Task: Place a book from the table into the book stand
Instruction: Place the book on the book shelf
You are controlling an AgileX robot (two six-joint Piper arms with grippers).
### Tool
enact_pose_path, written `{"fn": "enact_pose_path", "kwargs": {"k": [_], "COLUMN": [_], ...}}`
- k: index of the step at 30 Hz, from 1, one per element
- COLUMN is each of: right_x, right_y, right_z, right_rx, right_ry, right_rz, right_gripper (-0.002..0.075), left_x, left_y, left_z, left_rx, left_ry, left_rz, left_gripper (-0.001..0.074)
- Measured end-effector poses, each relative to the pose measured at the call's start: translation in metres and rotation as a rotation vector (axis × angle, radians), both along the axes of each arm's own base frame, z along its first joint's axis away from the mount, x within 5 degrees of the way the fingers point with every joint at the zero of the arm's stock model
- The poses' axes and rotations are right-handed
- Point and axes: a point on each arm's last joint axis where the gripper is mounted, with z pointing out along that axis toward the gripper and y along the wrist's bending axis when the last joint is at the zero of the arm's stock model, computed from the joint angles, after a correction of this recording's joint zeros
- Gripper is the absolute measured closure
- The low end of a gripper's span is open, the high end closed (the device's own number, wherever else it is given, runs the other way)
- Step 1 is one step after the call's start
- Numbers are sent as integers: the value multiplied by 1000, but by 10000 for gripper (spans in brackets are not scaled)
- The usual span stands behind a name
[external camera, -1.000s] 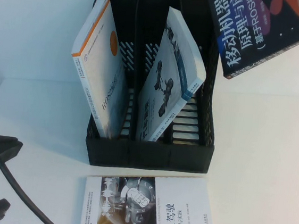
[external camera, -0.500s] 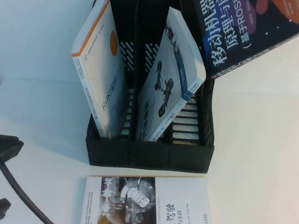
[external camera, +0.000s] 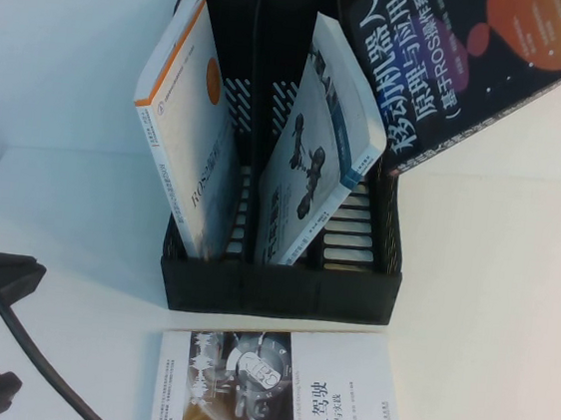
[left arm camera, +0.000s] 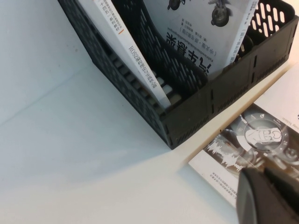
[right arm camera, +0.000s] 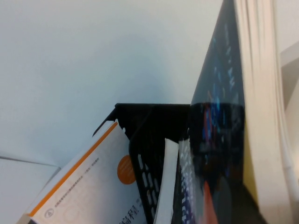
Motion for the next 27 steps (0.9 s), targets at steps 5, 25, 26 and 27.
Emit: {"fn": "enact_pose_path", "kwargs": {"k": [5,25,26,27], "right_x": [2,29,30,31], "right_y": [-2,25,27,29], "right_z": [1,-34,-36,-39], "right_rx": [15,3,2,1], "right_ry": [-7,114,119,126], "right_rz": [-35,-29,-26,-20], "right_gripper": [545,545,546,546], "left_x": [0,1,1,1], "left_y": [0,-2,-2,-2], "left_z": [0,-13,-15,-15], "left_rx": [-3,-21,-21,-23], "left_ry": [2,12,18,20], "left_rz": [0,-1,-1,-1], "left_gripper": [738,739,739,739]}}
